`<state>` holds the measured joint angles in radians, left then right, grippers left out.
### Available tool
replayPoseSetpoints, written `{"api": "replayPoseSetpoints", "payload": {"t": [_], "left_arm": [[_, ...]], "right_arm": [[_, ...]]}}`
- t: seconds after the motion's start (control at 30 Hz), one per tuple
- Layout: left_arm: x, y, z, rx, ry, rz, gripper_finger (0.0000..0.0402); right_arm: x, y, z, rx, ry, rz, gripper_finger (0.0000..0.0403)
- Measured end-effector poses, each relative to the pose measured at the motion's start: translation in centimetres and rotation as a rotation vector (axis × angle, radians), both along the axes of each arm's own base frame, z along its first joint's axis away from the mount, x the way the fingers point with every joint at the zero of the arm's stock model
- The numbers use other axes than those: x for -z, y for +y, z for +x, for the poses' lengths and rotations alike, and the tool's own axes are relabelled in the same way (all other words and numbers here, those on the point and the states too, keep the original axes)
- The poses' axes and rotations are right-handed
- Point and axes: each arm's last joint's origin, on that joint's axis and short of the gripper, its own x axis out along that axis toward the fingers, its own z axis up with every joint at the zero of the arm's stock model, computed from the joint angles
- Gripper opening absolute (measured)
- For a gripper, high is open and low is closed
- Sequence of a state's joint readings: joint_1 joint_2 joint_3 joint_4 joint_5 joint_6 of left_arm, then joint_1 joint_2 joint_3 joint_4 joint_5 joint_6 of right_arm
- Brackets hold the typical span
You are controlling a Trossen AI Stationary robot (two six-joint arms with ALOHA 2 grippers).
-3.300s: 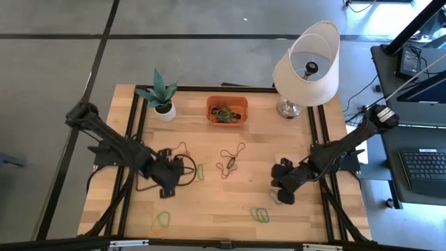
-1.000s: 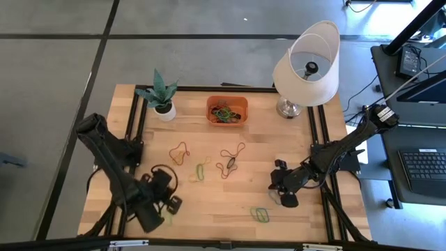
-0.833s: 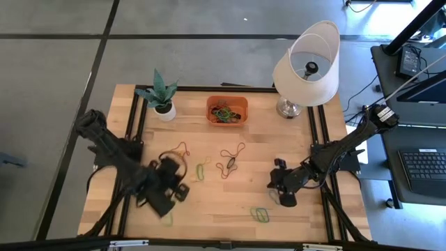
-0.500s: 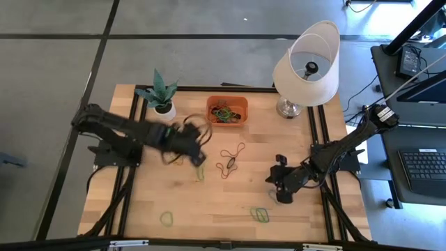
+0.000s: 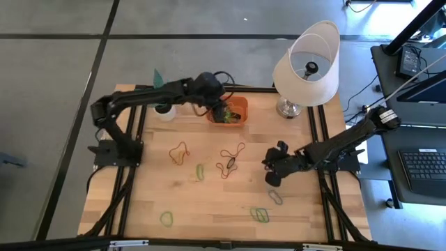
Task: Pick and place rubber bands into bin
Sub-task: Put the bottom yellow rubber band into the orange bin
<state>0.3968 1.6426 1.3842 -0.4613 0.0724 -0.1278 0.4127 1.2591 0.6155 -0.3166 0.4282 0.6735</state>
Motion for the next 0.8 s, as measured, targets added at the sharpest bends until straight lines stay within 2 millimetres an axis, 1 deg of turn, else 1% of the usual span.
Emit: {"api": "replayPoseSetpoints", "payload": {"t": [0.1, 0.23, 0.3, 0.4, 0.47, 0.53, 0.67, 0.8], "left_arm": [[2.8, 2.5, 1.0, 0.013, 0.033, -0.017, 0.0002], [6.8, 5.0, 2.2, 0.035, 0.129, -0.061, 0.0002], [8.2, 5.8, 2.9, 0.056, 0.16, -0.075, 0.0002], [9.7, 6.7, 3.9, 0.081, 0.184, -0.086, 0.0002], [10.3, 7.1, 4.5, 0.087, 0.191, -0.097, 0.0006], [10.5, 7.3, 4.8, 0.094, 0.205, -0.106, 0.0017], [10.2, 7.6, 5.1, 0.121, 0.226, -0.086, 0.0058], [9.2, 8.2, 5.3, 0.113, 0.21, -0.057, 0.0102]], "right_arm": [[0.0, -1.1, 0.4, 0.05, 0.0, 0.001, 0.0003], [0.0, -2.0, 0.7, 0.112, -0.011, 0.018, 0.0004], [0.0, -2.3, 0.8, 0.138, -0.014, 0.028, 0.0004], [0.0, -2.7, 0.9, 0.163, -0.016, 0.036, 0.0002], [0.0, -2.9, 0.9, 0.176, -0.016, 0.038, 0.0002], [0.0, -3.2, 1.0, 0.188, -0.017, 0.038, 0.0004], [0.0, -3.7, 1.1, 0.206, -0.013, 0.032, 0.0004], [0.0, -4.2, 1.1, 0.21, -0.005, 0.016, 0.0004]]}}
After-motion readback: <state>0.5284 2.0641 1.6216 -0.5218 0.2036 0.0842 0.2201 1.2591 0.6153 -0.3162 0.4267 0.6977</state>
